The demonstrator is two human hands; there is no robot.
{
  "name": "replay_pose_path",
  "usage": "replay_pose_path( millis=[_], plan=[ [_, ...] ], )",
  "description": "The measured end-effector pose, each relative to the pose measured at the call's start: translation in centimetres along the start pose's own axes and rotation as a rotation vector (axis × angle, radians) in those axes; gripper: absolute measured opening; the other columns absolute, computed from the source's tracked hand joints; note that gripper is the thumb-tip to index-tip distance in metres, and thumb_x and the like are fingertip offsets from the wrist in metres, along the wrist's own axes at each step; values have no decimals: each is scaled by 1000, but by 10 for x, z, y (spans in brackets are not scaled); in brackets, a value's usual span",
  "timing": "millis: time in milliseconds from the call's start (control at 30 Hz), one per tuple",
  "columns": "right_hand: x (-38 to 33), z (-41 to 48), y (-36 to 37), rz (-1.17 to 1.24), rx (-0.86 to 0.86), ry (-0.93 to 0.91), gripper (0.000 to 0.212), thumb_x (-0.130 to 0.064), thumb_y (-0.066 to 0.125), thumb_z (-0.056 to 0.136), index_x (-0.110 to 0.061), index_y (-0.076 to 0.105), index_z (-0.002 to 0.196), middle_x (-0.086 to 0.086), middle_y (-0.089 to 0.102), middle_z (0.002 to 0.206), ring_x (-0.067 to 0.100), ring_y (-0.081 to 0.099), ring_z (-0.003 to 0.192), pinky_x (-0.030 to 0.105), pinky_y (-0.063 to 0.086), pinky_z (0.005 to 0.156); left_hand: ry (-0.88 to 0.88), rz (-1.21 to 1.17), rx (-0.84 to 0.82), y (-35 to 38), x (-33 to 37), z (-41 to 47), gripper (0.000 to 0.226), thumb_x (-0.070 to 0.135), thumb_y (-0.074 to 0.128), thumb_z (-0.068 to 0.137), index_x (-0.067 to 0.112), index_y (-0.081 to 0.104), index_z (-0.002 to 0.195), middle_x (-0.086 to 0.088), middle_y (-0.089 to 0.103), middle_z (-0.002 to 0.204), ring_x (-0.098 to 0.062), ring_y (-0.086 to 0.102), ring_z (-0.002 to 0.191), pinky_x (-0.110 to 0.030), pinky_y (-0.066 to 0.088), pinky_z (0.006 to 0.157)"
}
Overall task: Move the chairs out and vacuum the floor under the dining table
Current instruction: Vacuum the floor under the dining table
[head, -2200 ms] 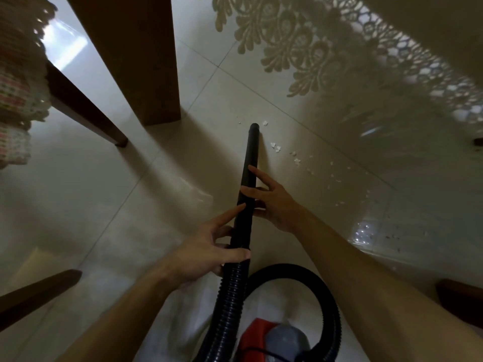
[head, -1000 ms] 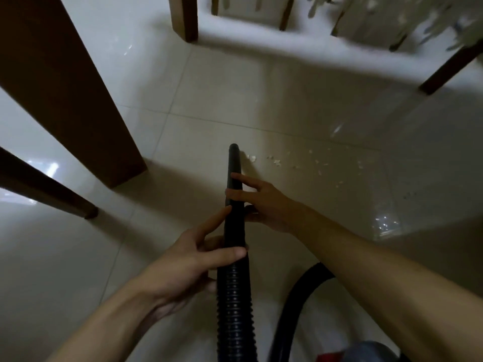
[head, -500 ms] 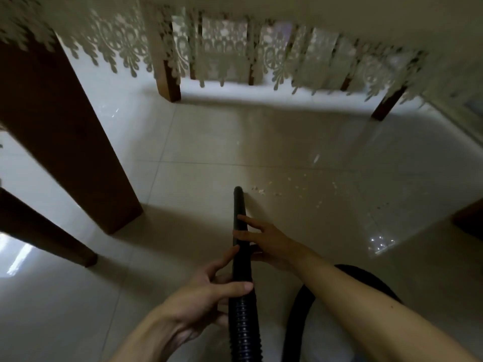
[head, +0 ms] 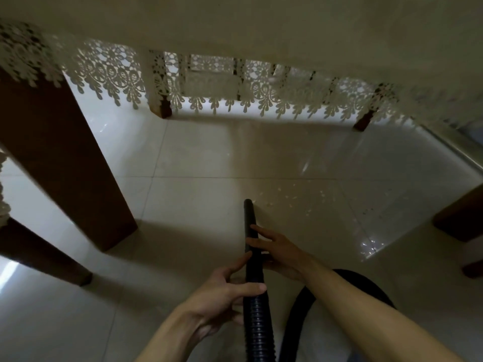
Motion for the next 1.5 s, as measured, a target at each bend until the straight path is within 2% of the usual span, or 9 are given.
replay_pose_path(
  millis=[100, 267, 600, 767, 833, 1000, 1167, 1300, 1500],
  plan=[
    [2, 4, -3, 38, 12, -20, 66, -15, 77, 83, -27, 50, 142, 12, 71, 109, 24, 72, 88, 32, 57, 73, -35, 23, 2, -4, 2, 11, 76, 6, 83, 68, 40, 52, 128, -16, 71, 114, -39, 68, 104, -33, 54, 56],
    [0, 14, -1, 59, -3, -36, 70, -19, 79, 81, -29, 49, 143, 10, 70, 115, 27, 70, 99, 35, 57, 81, -29, 38, 20, -11, 5, 18, 80, 7, 86, 65, 41, 54, 129, -15, 72, 113, -40, 67, 106, -37, 56, 65],
    [25, -2, 15, 108, -34, -8, 64, -16, 80, 79, -34, 57, 135, 9, 71, 113, 27, 71, 94, 33, 57, 76, 25, 146, 29, -11, -7, -8, 81, 2, 82, 73, 36, 47, 138, -11, 74, 102, -28, 73, 84, -34, 52, 54],
    [29, -16, 27, 122, -45, 9, 60, -15, 78, 81, -33, 58, 134, 10, 70, 114, 24, 71, 89, 32, 56, 74, 13, 190, 42, -7, -7, -25, 81, 3, 81, 74, 34, 48, 141, -4, 71, 79, -15, 67, 63, -36, 53, 59],
    [27, -15, 36, 111, -62, 10, 59, -15, 78, 81, -32, 58, 135, 10, 69, 114, 24, 70, 90, 33, 56, 75, 18, 189, 69, -12, -6, -31, 82, 3, 82, 74, 32, 47, 142, -6, 72, 83, -18, 69, 67, -41, 55, 67],
    [16, -1, 73, 28, -150, 9, 59, -15, 75, 84, -29, 55, 137, 10, 68, 114, 25, 69, 94, 35, 58, 81, 45, 118, 174, -28, -1, -47, 89, 4, 81, 75, 29, 38, 148, -14, 70, 102, -22, 71, 74, -33, 53, 52],
    [1, 20, 104, -115, -234, 11, 62, -16, 73, 87, -25, 48, 143, 9, 67, 114, 21, 69, 92, 29, 58, 73, 50, 23, 237, -51, 1, -52, 93, 1, 81, 72, 29, 36, 149, -12, 65, 109, -33, 71, 91, -43, 59, 67],
    [-11, 39, 117, -218, -256, 6, 68, -19, 77, 84, -23, 46, 145, 10, 69, 111, 23, 71, 93, 32, 59, 78, 57, -87, 273, -67, 0, -49, 104, 4, 85, 58, 30, 37, 147, -19, 69, 113, -36, 70, 96, -42, 58, 65],
    [-18, 49, 112, -241, -220, -9, 70, -20, 80, 81, -24, 48, 144, 11, 68, 111, 21, 73, 86, 31, 60, 73, 90, -136, 265, -70, 0, -38, 92, 4, 83, 62, 35, 46, 140, -22, 69, 115, -41, 68, 101, -43, 58, 69]
  ],
)
Point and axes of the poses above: each hand's wrist, its own z-axis towards the middle knuckle, its own y-axis out of the palm, x = y × z, the point moved 1 cm from there along z, towards the middle knuckle
